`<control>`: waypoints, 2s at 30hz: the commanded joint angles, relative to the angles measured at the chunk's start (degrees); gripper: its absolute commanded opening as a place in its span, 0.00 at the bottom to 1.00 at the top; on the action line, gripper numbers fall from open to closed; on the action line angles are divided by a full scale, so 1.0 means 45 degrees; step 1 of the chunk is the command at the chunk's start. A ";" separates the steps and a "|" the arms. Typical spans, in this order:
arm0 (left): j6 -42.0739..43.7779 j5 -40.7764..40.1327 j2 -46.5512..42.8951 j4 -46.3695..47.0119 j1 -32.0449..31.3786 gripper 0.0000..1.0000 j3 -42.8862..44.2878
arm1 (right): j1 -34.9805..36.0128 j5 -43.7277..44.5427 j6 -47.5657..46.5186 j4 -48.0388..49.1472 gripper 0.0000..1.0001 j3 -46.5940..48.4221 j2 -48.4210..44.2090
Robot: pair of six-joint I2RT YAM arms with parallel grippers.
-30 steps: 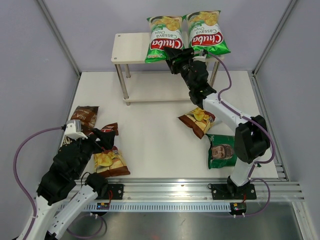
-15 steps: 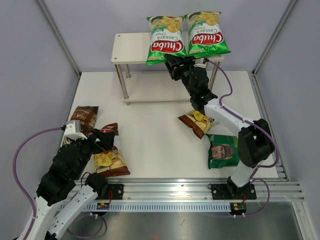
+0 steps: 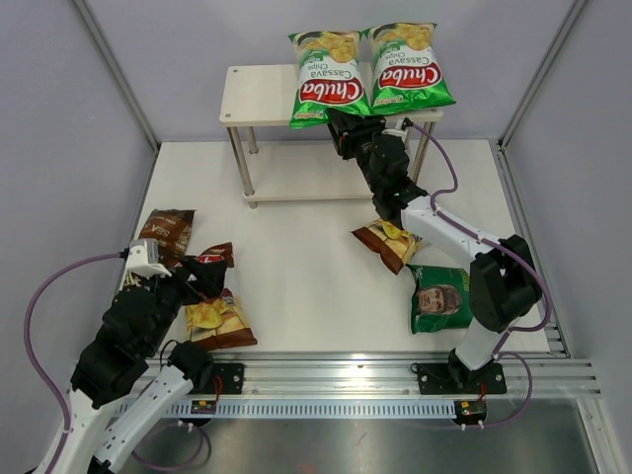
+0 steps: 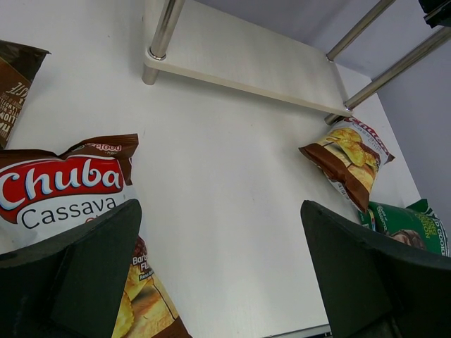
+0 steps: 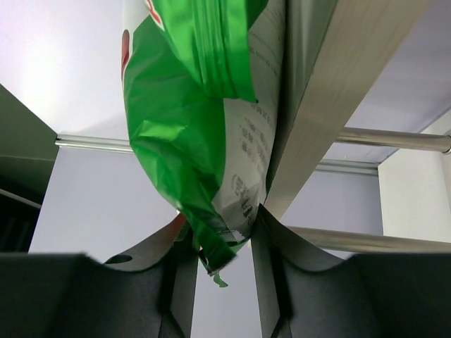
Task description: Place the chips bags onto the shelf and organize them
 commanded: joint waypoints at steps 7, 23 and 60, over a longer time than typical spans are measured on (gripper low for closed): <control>-0.0089 -0.0181 -0.0304 0.0259 -0.0231 0.99 0.0168 | 0.0070 0.1473 0.0266 -0.0197 0.39 0.0831 -0.0185; -0.0284 -0.0786 -0.0557 0.0063 -0.0758 0.99 0.0148 | 0.0284 0.1063 0.0579 -0.0255 0.63 0.1184 0.0012; -0.0654 0.2784 0.1667 0.2127 -0.0798 0.99 -0.0689 | -0.1024 0.0357 -1.1665 -1.3122 0.99 -0.4616 -0.9734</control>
